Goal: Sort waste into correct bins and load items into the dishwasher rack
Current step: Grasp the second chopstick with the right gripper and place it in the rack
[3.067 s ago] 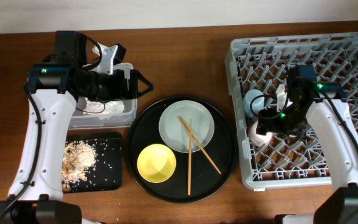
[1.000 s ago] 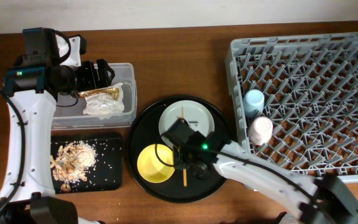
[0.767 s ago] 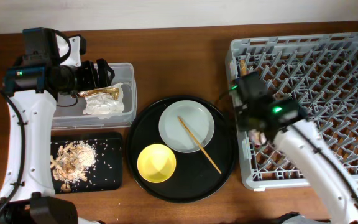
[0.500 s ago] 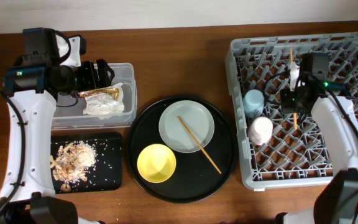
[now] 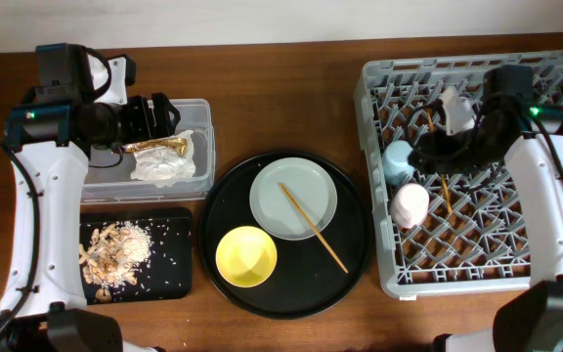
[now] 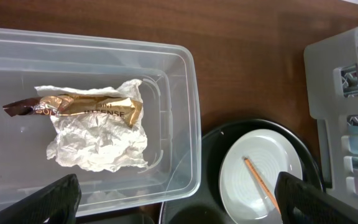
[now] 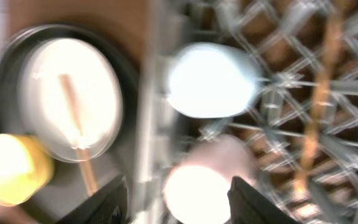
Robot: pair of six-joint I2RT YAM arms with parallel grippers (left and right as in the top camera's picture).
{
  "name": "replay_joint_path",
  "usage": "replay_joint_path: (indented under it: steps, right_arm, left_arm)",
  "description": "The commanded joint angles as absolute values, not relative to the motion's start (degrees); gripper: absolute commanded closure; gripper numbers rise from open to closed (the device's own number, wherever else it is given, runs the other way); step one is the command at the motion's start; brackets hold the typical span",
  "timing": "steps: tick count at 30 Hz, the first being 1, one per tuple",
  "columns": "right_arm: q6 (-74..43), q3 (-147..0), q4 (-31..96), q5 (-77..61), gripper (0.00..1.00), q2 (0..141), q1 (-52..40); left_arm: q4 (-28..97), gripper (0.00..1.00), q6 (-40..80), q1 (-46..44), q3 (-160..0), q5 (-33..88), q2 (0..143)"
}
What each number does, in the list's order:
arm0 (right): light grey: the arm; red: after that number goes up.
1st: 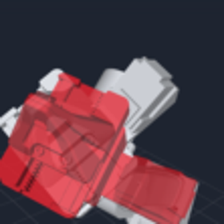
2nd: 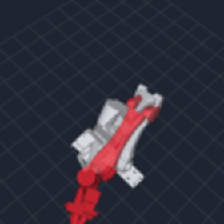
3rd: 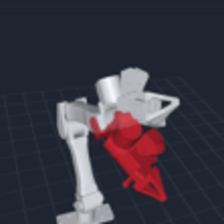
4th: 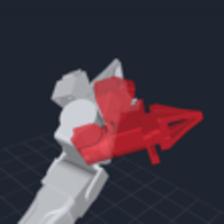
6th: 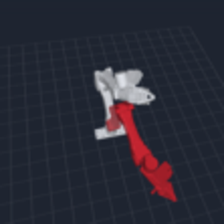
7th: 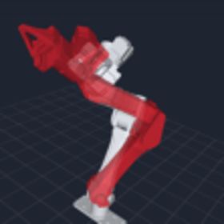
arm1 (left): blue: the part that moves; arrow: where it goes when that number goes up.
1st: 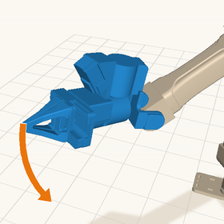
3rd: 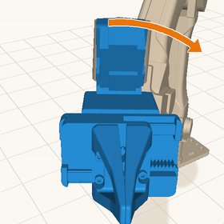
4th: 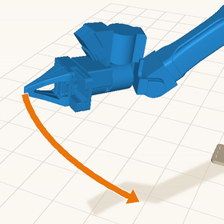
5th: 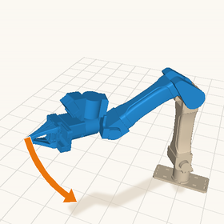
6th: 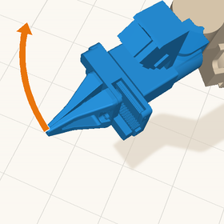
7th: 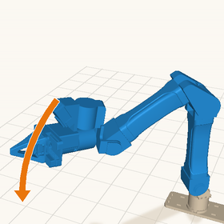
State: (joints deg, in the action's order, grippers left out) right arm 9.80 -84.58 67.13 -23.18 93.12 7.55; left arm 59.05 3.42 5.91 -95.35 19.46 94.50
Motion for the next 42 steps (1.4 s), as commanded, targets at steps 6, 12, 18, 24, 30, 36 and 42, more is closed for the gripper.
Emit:
replay_joint_path:
  steps: [6, 12, 18, 24, 30, 36, 42]
  right_arm:
    - [9.5, -84.09, 74.46, -18.52, 0.58, 92.62, -18.9]
    - [5.41, -68.64, 63.26, -17.1, 0.51, 92.62, -31.09]
    - [0.16, -56.93, 47.75, -10.24, 0.51, 92.64, -31.81]
    - [-3.77, -53.52, 43.09, -10.07, 0.57, 92.64, -31.86]
    - [-3.73, -53.41, 43.03, -10.11, 0.67, 93.82, -31.88]
    - [-3.7, -53.45, 42.06, -10.09, 0.74, 97.76, -31.88]
    - [-3.44, -62.74, 48.99, -13.45, 0.96, 95.55, -31.86]
  left_arm:
    - [59.0, 0.01, 2.94, 5.91, -95.35, 19.44, 94.48]
    - [58.98, 0.01, 2.94, 5.91, -95.35, 19.46, 94.48]
    - [59.0, 0.01, 2.96, 5.91, -95.35, 19.46, 94.48]
    - [59.0, 0.01, 2.96, 5.91, -95.35, 19.46, 94.48]
    - [59.0, 0.01, 2.94, 5.91, -95.35, 19.46, 94.48]
    - [58.98, 0.01, 2.96, 5.91, -95.35, 19.46, 94.48]
    - [59.02, 0.01, 2.96, 5.91, -95.35, 19.44, 94.48]
